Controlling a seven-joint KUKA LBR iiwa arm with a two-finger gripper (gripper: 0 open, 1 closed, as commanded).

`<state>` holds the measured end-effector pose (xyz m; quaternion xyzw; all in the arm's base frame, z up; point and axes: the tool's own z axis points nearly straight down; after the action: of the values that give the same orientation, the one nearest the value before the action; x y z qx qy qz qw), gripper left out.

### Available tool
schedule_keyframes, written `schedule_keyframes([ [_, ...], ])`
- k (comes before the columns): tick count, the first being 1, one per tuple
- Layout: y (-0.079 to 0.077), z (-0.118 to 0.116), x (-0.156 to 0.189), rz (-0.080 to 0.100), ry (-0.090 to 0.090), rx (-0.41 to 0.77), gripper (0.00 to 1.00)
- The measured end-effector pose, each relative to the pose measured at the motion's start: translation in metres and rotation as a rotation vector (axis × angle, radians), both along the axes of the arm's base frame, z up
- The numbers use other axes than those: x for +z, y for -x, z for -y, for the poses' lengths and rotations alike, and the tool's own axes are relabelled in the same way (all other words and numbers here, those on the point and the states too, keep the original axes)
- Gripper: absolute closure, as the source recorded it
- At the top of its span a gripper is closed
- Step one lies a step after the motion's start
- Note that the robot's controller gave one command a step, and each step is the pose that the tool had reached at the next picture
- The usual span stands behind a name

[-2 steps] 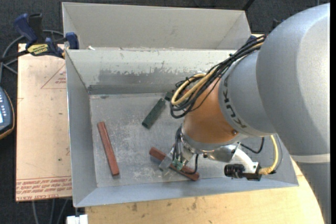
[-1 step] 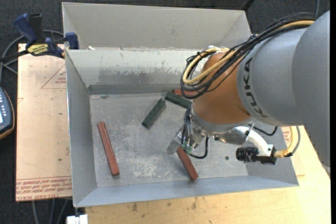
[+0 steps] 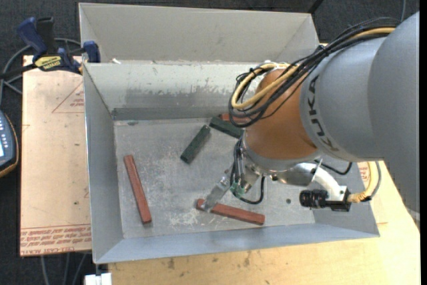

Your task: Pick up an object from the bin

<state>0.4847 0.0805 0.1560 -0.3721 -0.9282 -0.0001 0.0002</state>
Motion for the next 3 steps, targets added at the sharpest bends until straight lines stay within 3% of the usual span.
schedule_keyframes([
  [1,0.004,-0.003,-0.077,-0.007,0.001,-0.195,0.0],
  [2,-0.005,0.056,-0.083,-0.002,0.002,-0.255,0.0],
  [3,-0.006,0.052,-0.082,0.0,-0.001,-0.249,1.0],
])
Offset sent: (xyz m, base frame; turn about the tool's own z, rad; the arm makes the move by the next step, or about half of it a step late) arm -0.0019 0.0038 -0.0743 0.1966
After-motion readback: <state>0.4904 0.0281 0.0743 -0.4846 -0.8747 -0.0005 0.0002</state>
